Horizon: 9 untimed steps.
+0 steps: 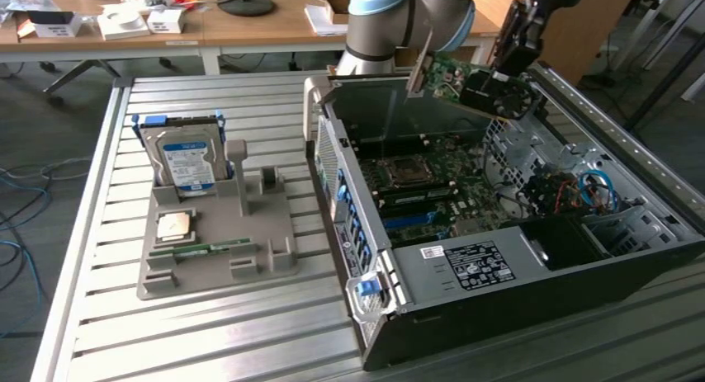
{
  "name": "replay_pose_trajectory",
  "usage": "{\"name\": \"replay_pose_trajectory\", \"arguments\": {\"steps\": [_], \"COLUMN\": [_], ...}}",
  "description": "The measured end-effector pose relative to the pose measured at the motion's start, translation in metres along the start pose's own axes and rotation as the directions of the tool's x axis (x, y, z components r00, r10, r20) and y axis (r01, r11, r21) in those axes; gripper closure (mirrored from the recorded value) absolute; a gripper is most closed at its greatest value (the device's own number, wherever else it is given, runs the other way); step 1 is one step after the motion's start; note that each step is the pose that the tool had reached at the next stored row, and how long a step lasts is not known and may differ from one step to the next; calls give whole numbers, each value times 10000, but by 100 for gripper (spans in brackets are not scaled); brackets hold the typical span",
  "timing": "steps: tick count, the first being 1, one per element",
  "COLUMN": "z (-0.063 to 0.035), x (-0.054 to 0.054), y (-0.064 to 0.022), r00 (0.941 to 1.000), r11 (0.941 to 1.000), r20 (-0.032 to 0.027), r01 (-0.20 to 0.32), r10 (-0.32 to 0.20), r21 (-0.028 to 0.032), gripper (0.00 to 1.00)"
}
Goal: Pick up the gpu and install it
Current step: 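Insert the gpu into the slot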
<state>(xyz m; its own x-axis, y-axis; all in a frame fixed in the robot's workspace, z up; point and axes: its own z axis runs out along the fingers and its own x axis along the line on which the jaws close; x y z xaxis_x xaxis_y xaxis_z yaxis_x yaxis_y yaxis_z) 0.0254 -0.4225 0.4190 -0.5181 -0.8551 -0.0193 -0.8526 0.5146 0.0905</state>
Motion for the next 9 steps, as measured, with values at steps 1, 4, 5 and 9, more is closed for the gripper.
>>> {"name": "replay_pose_trajectory", "arguments": {"steps": [1,4,5,9], "z": [0,1,1,2], "x": [0,0,0,0], "y": [0,0,0,0], "r00": [9998,9974,9960,9868], "r11": [9998,9974,9960,9869], "r20": [-16,-64,-80,-145], "r01": [178,715,893,1615], "r10": [-178,-715,-893,-1615], "r21": [-4,-16,-21,-43], "gripper": [74,74,74,74]}}
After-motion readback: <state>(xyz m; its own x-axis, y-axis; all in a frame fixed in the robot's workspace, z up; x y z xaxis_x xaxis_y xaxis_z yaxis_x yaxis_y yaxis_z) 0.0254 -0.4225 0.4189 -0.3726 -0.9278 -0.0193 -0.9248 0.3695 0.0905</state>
